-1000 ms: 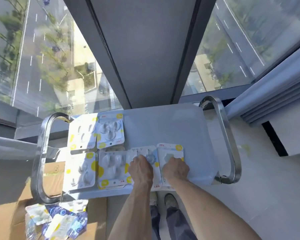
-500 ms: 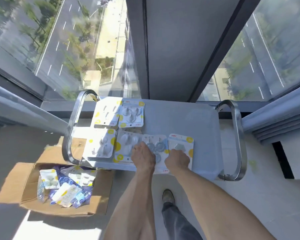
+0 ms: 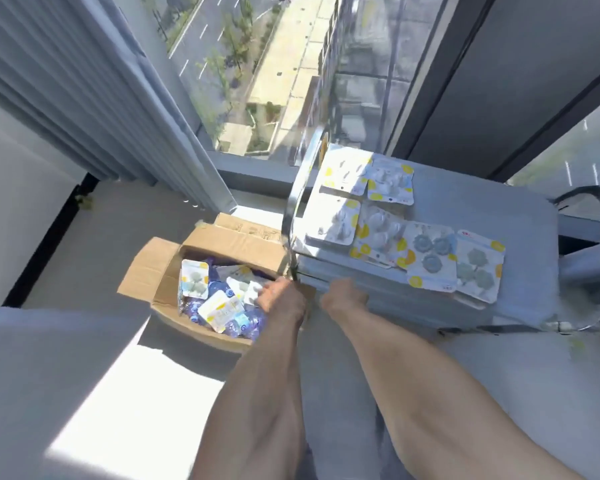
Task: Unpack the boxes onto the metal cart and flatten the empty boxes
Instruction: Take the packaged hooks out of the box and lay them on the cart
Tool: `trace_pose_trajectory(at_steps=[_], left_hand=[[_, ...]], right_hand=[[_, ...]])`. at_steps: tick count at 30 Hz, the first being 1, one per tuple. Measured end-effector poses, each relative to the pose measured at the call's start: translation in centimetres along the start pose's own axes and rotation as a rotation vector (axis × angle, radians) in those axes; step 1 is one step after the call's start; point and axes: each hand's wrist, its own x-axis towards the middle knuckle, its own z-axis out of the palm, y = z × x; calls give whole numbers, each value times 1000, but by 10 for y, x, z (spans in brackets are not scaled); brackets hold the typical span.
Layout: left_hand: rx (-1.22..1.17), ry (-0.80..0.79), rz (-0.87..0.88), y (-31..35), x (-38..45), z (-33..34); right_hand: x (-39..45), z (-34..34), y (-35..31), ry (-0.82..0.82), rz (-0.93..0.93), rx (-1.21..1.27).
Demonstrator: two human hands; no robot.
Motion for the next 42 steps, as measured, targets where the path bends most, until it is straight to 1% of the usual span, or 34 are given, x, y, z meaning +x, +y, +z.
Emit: trace_pose_trajectory(at_steps=[3, 6, 9, 12, 17, 22, 24, 27, 31, 34, 36, 39, 40, 42], left_hand=[[64, -20, -48, -58, 15, -21], [126, -40, -39, -109, 33, -40], [197, -102, -33, -147, 54, -44], [234, -125, -45, -176, 83, -39], [217, -195, -77, -211, 150, -16], [211, -248, -73, -236, 228, 33], [192, -272, -68, -246, 258, 58], [151, -291, -113, -268, 298, 86], [96, -295, -144, -288, 375, 127], [124, -303, -89, -297, 425, 155], [139, -325, -65, -304, 455, 175], [145, -365, -29, -317, 476, 196], [147, -390, -9, -322, 484, 206], [123, -453, 5, -333, 496, 221]], right_hand=[[-22, 27, -63, 26, -31, 17], [-29, 56, -112, 24, -74, 22], [-23, 82, -140, 1, -81, -17], [-3, 107, -160, -54, -64, 26], [61, 154, -188, -135, -22, 64], [129, 212, -215, -206, -10, 65], [156, 246, -225, -249, -9, 60], [186, 300, -242, -358, 14, 77], [224, 362, -264, -438, 101, 129], [251, 402, -281, -381, 185, 232], [273, 424, -295, -308, 310, 306], [290, 442, -312, -210, 507, 472], [294, 448, -321, -180, 525, 527], [301, 460, -338, -150, 503, 599]])
